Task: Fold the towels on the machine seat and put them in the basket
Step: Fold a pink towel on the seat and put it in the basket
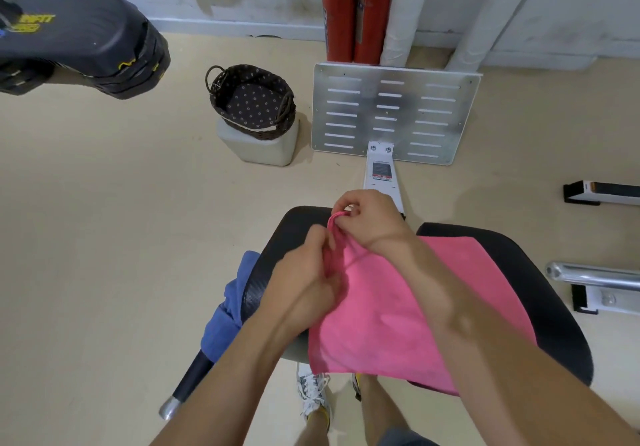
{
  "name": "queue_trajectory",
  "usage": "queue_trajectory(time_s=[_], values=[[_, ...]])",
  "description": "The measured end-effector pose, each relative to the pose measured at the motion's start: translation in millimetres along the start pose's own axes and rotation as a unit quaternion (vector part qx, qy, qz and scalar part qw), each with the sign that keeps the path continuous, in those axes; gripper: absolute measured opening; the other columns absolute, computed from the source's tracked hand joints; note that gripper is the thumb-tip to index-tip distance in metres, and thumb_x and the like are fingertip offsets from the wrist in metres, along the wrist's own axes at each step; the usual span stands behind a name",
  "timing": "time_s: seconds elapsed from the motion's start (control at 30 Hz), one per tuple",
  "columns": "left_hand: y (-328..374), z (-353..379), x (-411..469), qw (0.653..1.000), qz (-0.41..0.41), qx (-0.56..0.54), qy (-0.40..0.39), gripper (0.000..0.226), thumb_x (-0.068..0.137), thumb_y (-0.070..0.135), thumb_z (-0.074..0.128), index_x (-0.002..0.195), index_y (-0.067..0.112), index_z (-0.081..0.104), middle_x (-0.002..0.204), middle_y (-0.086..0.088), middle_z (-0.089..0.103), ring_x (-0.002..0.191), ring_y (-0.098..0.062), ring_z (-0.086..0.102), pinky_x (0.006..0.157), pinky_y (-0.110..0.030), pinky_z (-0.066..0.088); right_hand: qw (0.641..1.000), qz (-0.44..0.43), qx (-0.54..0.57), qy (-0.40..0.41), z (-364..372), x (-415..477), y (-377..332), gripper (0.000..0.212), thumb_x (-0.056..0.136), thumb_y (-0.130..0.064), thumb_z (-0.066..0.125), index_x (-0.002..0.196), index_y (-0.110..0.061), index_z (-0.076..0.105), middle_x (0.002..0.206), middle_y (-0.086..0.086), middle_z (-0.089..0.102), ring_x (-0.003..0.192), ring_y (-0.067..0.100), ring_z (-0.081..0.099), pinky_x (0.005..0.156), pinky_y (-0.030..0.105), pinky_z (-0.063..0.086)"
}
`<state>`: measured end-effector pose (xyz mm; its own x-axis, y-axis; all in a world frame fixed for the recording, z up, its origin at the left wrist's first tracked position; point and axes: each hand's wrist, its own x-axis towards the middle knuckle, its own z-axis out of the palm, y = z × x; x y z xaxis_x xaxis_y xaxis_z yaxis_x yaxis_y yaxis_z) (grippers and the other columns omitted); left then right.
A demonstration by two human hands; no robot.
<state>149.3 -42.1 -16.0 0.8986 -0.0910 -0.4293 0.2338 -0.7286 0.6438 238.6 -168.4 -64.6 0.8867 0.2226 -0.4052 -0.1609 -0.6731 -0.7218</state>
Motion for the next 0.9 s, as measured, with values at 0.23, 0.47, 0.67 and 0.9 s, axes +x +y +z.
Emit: queue_trajectory(time_s=[0.23, 0.47, 0.67, 0.9], values=[[-5.3, -15.4, 6.7, 0.996, 0.004, -0.072, 0.056, 0.042, 0.085, -0.003, 0.044, 0.105, 0.033, 0.048, 0.081, 0.015, 0.064, 0.075, -0.003, 0.06, 0.069, -0.018, 0.047, 0.988, 0.019, 0.154, 0.0, 14.4, -31.6, 0.0, 0.014, 0.081, -0.013, 0.065, 0.077, -0.023, 0.073, 0.074, -0.007, 0.071, 0.079, 0.013, 0.067, 0.082, 0.032, 0.054], [0.7, -36.9, 56.2, 0.991, 0.075, 0.035, -0.104, 0.038, 0.076, 0.012, 0.072, 0.108, 0.03, 0.063, 0.09, 0.016, 0.066, 0.079, 0.005, 0.059, 0.074, -0.007, 0.043, 0.952, 0.04, 0.304, 0.012, 24.3, -50.0, -5.2, 0.051, 0.078, 0.019, 0.033, 0.112, -0.003, 0.064, 0.095, 0.004, 0.068, 0.089, 0.016, 0.061, 0.073, 0.011, 0.043], [-9.2, -36.3, 77.1, 0.992, 0.022, -0.035, -0.116, 0.037, 0.078, -0.011, 0.051, 0.096, 0.015, 0.07, 0.046, 0.011, 0.055, 0.044, -0.005, 0.047, 0.053, -0.018, 0.043, 0.985, 0.072, 0.084, 0.133, 37.6, -100.9, -20.3, 0.043, 0.084, -0.03, 0.066, 0.121, -0.02, 0.046, 0.107, -0.003, 0.055, 0.085, 0.016, 0.057, 0.069, 0.029, 0.047], [-18.7, -48.7, 99.4, 0.945, -0.047, -0.111, -0.304, 0.037, 0.094, -0.003, 0.044, 0.11, 0.021, 0.067, 0.052, 0.006, 0.048, 0.047, -0.01, 0.041, 0.05, -0.021, 0.046, 0.94, 0.163, -0.206, 0.218, 100.3, -143.2, -47.9, 0.055, 0.049, -0.039, 0.084, 0.094, -0.014, 0.063, 0.084, 0.002, 0.059, 0.065, 0.016, 0.059, 0.047, 0.023, 0.042]])
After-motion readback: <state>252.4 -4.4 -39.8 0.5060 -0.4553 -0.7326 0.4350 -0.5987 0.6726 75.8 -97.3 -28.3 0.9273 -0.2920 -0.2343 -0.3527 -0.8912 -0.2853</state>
